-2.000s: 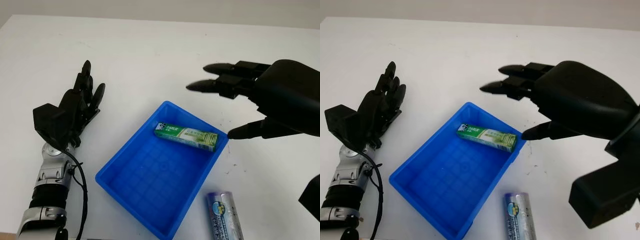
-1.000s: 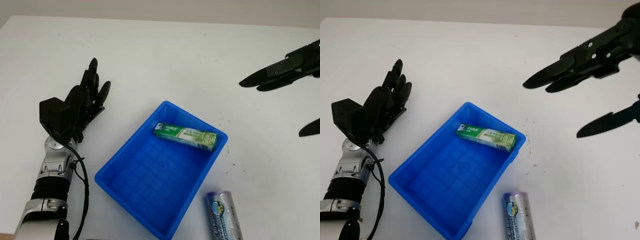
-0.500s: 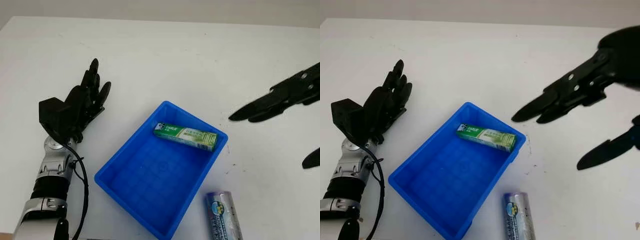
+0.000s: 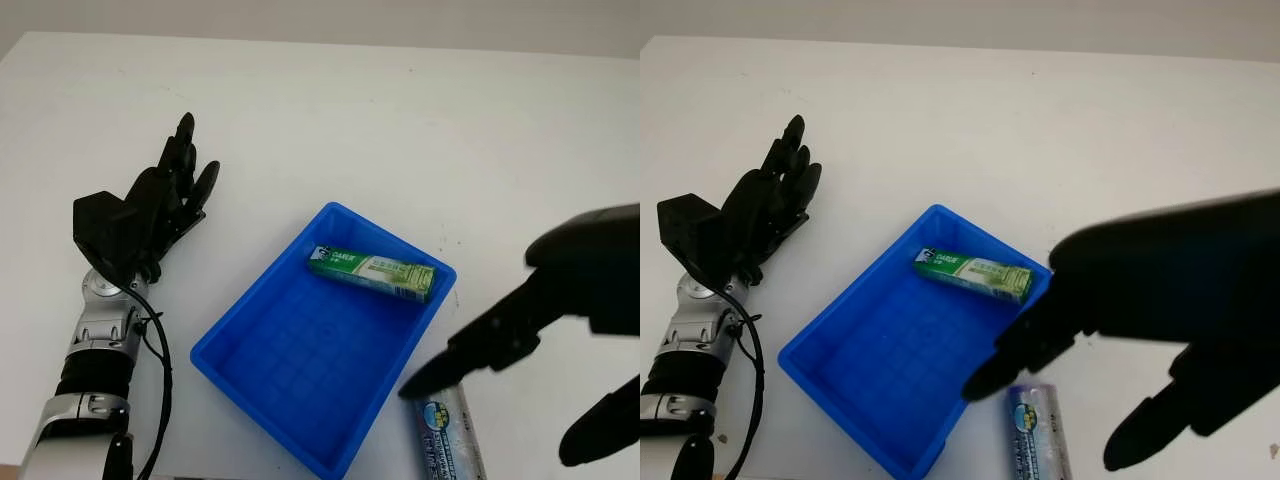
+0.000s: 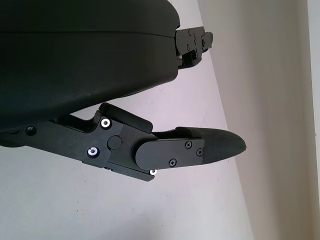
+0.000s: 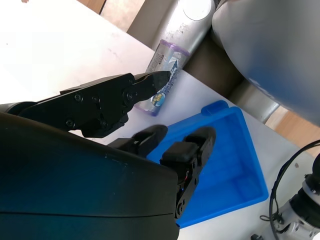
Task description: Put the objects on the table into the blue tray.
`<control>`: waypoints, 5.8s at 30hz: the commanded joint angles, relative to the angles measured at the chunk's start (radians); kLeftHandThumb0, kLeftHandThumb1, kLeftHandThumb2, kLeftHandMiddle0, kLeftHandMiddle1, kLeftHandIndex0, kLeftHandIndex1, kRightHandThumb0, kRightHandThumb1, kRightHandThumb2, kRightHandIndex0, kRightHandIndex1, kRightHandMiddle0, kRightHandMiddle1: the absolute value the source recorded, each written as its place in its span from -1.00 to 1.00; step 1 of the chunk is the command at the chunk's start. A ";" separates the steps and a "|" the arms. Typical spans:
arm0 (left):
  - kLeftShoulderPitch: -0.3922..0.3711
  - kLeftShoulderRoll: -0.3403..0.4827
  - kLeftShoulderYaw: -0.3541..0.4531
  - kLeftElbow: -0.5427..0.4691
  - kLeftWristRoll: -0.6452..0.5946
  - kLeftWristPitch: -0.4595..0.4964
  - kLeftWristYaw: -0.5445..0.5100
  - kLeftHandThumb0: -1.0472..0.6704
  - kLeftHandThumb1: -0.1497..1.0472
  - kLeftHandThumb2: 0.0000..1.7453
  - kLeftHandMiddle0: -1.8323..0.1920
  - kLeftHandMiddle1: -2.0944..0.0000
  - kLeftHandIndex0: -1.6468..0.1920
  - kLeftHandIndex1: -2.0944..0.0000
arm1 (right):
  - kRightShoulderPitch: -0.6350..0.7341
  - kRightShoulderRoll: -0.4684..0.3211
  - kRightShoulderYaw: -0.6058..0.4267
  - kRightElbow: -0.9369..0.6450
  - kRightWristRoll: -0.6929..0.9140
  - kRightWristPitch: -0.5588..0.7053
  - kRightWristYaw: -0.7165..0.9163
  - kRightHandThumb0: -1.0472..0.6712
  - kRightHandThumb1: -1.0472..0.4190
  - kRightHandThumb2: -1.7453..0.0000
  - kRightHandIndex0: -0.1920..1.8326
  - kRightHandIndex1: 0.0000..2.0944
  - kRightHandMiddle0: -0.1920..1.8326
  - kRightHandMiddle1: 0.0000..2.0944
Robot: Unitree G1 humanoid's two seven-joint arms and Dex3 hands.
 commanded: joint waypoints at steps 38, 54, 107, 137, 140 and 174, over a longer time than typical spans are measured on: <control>-0.057 0.029 0.007 0.048 -0.005 -0.019 -0.028 -0.59 1.00 -0.50 0.97 0.95 0.91 0.94 | -0.069 -0.036 0.262 -0.124 -0.102 -0.076 0.000 0.14 -0.81 0.95 -0.48 -0.97 -0.22 -0.96; -0.079 0.035 0.017 0.093 -0.018 -0.043 -0.059 -0.57 1.00 -0.49 0.98 0.95 0.92 0.95 | 0.210 0.018 0.302 -0.179 -0.397 -0.196 -0.085 0.26 -0.84 0.94 -0.53 -0.93 -0.27 -0.91; -0.063 0.048 0.035 0.068 -0.048 -0.004 -0.085 -0.54 1.00 -0.55 0.99 0.95 0.91 0.95 | 0.643 0.598 0.395 0.020 -1.231 -0.676 -0.083 -0.20 -0.72 0.93 -0.26 0.99 -0.28 0.75; -0.073 0.044 0.020 0.090 -0.032 -0.008 -0.078 -0.55 1.00 -0.55 0.97 0.95 0.91 0.95 | 0.018 0.730 0.091 0.345 -0.610 -0.130 -0.334 0.06 -0.93 0.94 -0.15 1.00 -0.20 1.00; -0.065 0.041 0.014 0.079 -0.029 -0.003 -0.067 -0.56 1.00 -0.55 0.98 0.95 0.91 0.95 | 0.017 0.851 0.179 0.372 -0.747 -0.261 -0.520 0.06 -0.91 0.94 -0.04 1.00 -0.18 1.00; 0.008 -0.011 0.013 -0.024 -0.040 0.072 0.011 -0.59 1.00 -0.64 0.92 0.95 0.84 0.94 | -0.014 1.102 0.389 0.818 -1.006 -0.883 -0.649 -0.50 -1.00 0.89 -0.97 -0.32 -0.97 -0.25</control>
